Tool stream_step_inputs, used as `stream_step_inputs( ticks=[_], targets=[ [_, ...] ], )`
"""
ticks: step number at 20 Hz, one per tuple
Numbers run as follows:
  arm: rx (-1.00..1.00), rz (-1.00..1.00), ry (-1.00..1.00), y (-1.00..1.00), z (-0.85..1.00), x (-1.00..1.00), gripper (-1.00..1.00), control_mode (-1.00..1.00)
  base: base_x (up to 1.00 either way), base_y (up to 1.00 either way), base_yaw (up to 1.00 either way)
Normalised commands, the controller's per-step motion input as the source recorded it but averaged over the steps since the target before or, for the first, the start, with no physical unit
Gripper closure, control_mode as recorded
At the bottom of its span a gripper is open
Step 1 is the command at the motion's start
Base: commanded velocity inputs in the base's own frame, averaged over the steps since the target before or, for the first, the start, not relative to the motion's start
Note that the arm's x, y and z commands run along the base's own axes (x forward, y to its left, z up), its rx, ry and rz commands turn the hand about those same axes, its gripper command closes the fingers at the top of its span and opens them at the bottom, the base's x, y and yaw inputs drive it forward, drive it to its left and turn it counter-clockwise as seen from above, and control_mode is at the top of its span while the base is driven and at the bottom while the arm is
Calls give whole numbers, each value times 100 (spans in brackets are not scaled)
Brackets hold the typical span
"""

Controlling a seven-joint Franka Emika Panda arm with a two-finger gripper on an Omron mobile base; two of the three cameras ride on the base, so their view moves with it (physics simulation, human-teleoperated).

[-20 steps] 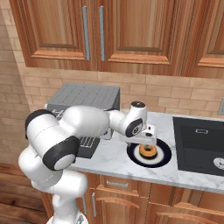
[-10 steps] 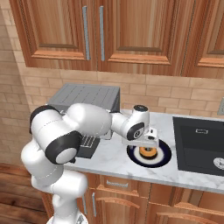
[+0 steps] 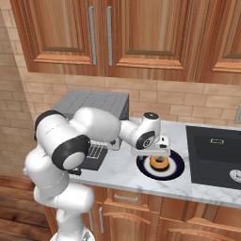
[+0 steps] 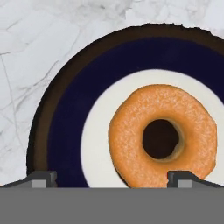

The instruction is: Pick up the bagel from the plate, place it on the toaster oven rack, close the door, and set the timer.

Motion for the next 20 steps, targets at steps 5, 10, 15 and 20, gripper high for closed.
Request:
stream_step_inputs(
  ticks=[5,10,15,20],
  targets=[
    [0,8,0,0,-13,11,-100,-100,0,0,0],
    [0,6,0,-2,-18,6,-100,-100,0,0,0],
    [0,3,0,-6,-16,1,-100,-100,0,0,0],
    [0,1,0,-8,-11,5,-100,-100,0,0,0]
  ],
)
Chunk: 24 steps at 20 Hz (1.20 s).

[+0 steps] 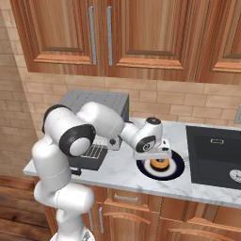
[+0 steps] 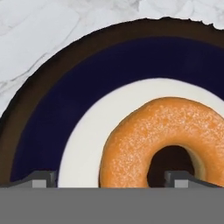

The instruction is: Pick up the bagel from the plate, place it on the toaster oven rack, close the door, and set the timer.

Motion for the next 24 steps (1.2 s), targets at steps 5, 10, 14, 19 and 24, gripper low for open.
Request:
stream_step_inputs(
  ticks=[5,10,14,19,24],
  targets=[
    [0,1,0,-2,-16,1,100,-100,0,0,0],
    [0,0,-3,4,-1,-10,100,-100,0,0,0],
    [0,0,-19,25,27,-47,100,-100,0,0,0],
    [0,0,-19,60,66,-65,100,-100,0,0,0],
    [-1,0,-5,91,98,-55,100,-100,0,0,0]
  ],
)
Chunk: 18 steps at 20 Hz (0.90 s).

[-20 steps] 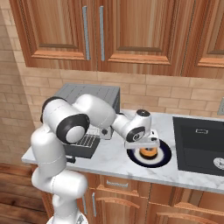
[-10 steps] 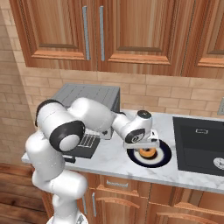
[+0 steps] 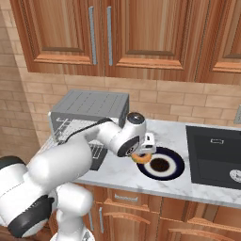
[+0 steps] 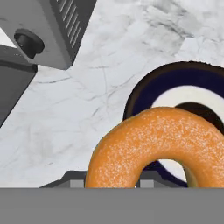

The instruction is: Pick up the bagel from the plate, place it on the toaster oven rack, close the door, and set the timer.

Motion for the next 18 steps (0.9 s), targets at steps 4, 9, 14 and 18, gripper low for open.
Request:
stream_step_inputs(
  ticks=[4,9,14,18],
  targets=[
    [0,0,0,89,100,-32,100,-100,0,0,0],
    [0,0,8,82,100,-29,100,-100,0,0,0],
    [0,0,11,90,79,-32,100,-100,0,0,0],
    [0,0,5,91,39,-26,100,-100,0,0,0]
  ],
)
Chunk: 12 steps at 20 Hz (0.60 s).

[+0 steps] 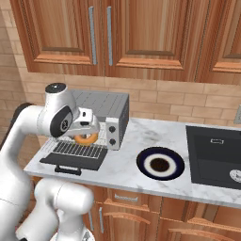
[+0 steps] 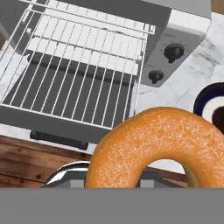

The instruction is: Pick up the bagel from the plate, place it on the toaster oven rack, close the door, and set the timer.

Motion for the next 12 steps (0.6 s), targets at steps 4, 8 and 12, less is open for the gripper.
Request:
stream_step_inputs(
  ticks=[4,8,12],
  targets=[
    [0,0,1,75,3,1,100,-100,0,0,0],
    [0,0,0,47,-9,29,100,-100,0,0,0],
    [0,0,0,25,-28,33,100,-100,0,0,0]
  ],
)
